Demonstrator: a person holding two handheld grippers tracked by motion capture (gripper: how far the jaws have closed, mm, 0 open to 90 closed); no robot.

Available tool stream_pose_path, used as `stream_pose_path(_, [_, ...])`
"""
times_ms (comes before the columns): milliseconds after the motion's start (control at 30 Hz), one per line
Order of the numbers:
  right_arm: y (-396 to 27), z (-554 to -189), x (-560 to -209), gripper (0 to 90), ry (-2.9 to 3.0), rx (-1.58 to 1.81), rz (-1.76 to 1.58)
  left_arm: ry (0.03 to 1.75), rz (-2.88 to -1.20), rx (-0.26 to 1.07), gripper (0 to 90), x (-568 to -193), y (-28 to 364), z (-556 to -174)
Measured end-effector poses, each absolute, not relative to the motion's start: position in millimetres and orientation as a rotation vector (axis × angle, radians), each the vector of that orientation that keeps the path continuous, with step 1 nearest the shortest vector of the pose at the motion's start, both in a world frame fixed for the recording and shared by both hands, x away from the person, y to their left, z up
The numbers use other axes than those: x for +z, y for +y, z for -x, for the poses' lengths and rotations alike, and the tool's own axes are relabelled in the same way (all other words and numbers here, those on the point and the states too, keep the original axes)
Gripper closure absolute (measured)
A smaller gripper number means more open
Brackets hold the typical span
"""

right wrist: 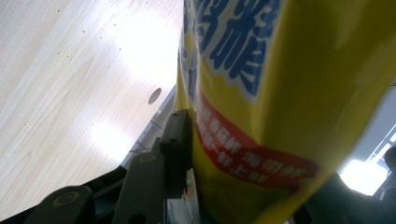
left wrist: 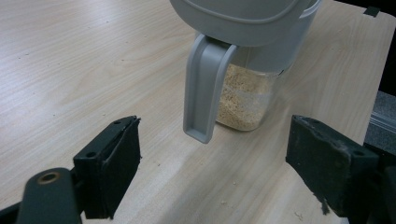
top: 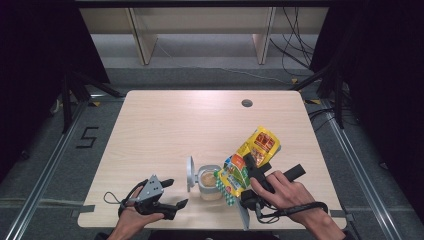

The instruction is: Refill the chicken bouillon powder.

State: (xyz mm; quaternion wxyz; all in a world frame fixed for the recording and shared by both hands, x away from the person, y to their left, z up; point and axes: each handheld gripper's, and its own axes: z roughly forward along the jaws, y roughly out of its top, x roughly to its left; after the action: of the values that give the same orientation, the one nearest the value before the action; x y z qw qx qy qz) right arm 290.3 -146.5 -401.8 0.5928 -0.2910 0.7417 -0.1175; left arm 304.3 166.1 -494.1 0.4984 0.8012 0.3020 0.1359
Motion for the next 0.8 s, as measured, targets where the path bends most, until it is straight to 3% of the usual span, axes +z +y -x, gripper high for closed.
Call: stream_pose_path(800, [-147.7,-292.2,-401.1,66.2,1.738,-0.265,0.672,0.734,-1.942,0.325,16.9,-494.4,165.8,-304.5])
